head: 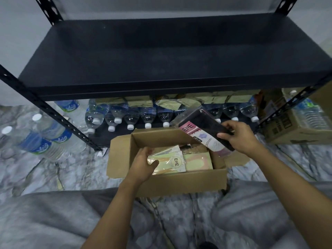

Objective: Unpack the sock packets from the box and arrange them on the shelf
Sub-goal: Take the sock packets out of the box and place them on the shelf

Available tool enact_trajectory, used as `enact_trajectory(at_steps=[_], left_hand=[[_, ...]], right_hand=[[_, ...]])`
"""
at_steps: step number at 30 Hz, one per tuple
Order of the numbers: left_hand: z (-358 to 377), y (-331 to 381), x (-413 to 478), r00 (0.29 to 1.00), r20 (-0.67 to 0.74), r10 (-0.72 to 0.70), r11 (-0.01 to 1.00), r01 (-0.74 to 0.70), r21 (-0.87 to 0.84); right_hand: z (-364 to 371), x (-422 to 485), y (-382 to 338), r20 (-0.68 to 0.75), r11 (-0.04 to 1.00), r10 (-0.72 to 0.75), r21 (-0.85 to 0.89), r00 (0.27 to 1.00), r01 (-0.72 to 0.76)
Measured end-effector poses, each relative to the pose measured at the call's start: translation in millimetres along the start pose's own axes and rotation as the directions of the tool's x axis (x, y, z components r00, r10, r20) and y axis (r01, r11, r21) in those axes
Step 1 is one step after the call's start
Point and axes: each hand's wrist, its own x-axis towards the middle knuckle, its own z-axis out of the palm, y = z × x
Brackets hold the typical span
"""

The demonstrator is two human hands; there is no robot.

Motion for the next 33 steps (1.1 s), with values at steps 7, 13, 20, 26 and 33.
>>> enact_trajectory(at_steps=[7, 13, 20, 26, 33], left_hand=[[11.4, -10.3, 15.7, 0.999, 0.034, -0.014, 0.999, 0.012, 0.05], [32.1, -22.5, 57.6, 0.992, 0.12, -0.051, 0.988, 0.032, 0.153], [64.3, -45.4, 95.3, 0.957, 0.248, -0.149, 0.944, 0.063, 0.323], [80.7, -61.4, 105.2, 0.902, 0.323, -0.287, 0.866, 0.1, 0.49], [63.2, -67.5, 108.5, 0.902, 0.324, -0.284, 0.906, 0.142, 0.398]], right_hand=[[10.2, 10.5, 8.4, 0.042, 0.997, 0.033, 0.062, 0.999, -0.036], [18.8, 19.8, 20.1, 0.059, 0.994, 0.057, 0.095, 0.997, -0.062], [19.1, 22.8, 30.6, 0.067, 0.984, 0.069, 0.159, 0.995, -0.078], [17.6, 25.7, 37.4, 0.095, 0.96, 0.097, 0.254, 0.991, -0.119], [18.1, 27.1, 39.7, 0.099, 0.953, 0.084, 0.282, 0.992, -0.109]])
